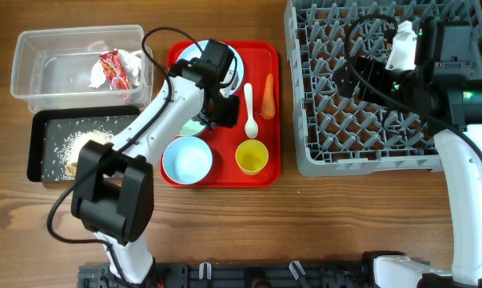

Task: Sort waste into correct bins and load items into the dishwasher rack
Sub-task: 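Set the green bowl back on the red tray and release, then grasp the yellow cup with the left gripper and lift it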

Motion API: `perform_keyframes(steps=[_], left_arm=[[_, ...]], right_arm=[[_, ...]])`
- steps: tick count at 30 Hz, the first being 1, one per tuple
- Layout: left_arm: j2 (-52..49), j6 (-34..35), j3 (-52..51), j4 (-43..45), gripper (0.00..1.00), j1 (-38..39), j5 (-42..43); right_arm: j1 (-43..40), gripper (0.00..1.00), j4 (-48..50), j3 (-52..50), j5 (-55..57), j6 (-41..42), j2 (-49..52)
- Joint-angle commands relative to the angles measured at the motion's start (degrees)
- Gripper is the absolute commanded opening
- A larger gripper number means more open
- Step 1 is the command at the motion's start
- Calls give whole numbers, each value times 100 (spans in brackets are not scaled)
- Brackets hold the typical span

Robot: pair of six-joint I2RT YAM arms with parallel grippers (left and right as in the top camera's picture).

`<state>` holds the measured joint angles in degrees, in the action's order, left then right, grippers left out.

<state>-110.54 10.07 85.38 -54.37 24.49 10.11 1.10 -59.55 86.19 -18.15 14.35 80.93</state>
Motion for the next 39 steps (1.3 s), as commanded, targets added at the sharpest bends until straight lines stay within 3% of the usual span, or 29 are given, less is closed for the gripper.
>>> perform_keyframes(steps=[1,8,10,15,21,26,28,33,37,39], left_arm=[[461,-389,341,-393,42,33,1622],[501,-636,286,-970,53,92,1873],[479,-684,142,-861,57,188,1703],[446,-640,-358,-560,57,343,1228],[435,-597,-817,-332,33,369,863],[435,-323,-1008,-28,4,391,826],[435,-179,-1008,101,4,389,933],[466,-190,-778,225,4,170,2411],[581,-238,-295,433,4,-417,4616],[643,-229,-203,1099,4,-839,6216]], right_arm=[[35,100,-4,70,39,66,24],[35,100,-7,70,35,85,24],[35,100,-4,70,35,83,24],[35,100,-26,70,35,83,24],[35,100,-33,70,35,83,24],[35,100,-52,70,37,81,24],[35,100,-55,70,37,81,24],[35,100,-52,70,-13,87,24],[35,100,57,70,-555,-83,24],[35,100,267,70,-1460,-732,24]])
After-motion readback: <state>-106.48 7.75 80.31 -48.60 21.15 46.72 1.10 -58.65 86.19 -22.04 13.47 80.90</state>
